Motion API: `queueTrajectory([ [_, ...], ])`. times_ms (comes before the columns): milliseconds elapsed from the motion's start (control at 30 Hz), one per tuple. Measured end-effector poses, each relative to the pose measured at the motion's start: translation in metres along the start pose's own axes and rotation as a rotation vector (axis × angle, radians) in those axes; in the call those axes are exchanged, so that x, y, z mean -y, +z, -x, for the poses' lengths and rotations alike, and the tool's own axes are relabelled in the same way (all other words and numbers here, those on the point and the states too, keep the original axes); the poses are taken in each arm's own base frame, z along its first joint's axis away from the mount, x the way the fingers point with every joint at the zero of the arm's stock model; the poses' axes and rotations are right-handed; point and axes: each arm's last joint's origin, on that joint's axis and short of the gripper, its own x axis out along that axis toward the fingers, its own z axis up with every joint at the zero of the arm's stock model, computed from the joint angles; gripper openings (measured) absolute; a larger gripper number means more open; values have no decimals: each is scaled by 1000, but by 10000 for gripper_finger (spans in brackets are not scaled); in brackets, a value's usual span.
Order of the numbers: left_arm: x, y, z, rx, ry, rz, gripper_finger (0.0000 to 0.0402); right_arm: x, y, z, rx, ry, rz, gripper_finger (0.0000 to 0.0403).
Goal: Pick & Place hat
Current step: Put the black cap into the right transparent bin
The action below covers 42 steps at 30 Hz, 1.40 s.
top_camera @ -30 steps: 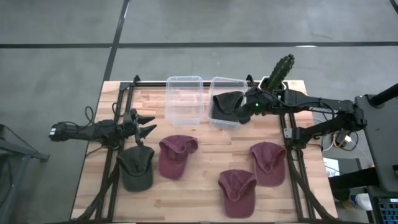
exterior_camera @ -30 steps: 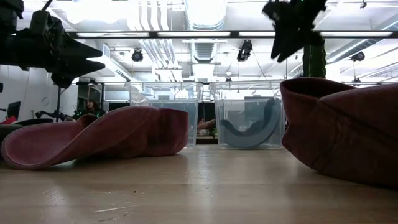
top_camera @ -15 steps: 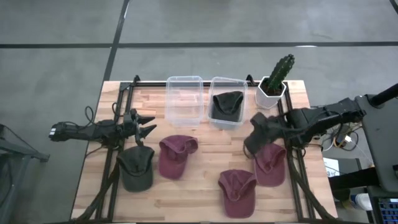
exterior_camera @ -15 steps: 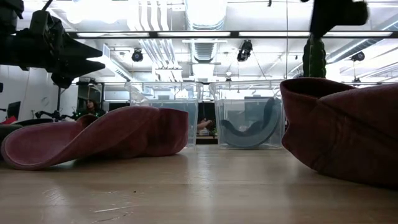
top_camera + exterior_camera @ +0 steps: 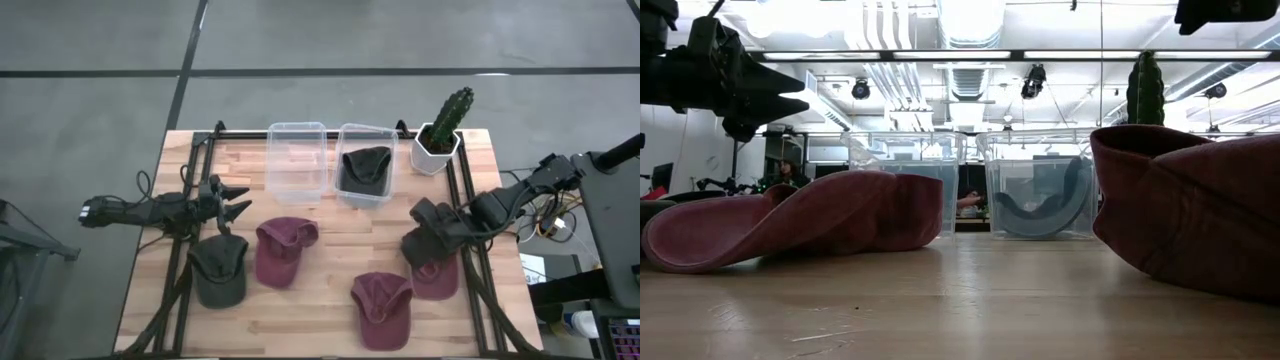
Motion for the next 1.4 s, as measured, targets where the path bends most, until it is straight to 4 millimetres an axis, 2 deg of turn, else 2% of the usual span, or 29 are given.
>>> queueTrajectory([
  [133, 1, 4, 0, 54, -11, 73, 208, 0, -3, -1, 15, -6, 73, 66],
  [267, 3, 18, 2, 99, -27, 135, 208, 0, -9, 1, 114, -28, 162, 63],
  [400, 7, 37, 4, 124, -35, 117, 208, 6, -11, 11, 224, -18, 206, 63],
  [733, 23, 87, -3, 17, -8, 13, 208, 51, -5, 48, 358, 89, 303, 61],
  [933, 37, 121, -14, -134, 30, -42, 208, 74, -5, 56, 456, 215, 354, 61],
  [1200, 53, 166, -23, -336, 86, -68, 208, 91, -11, 48, 614, 410, 406, 61],
  [1400, 58, 181, -23, -536, 144, -31, 208, 101, -22, 26, 700, 531, 404, 61],
])
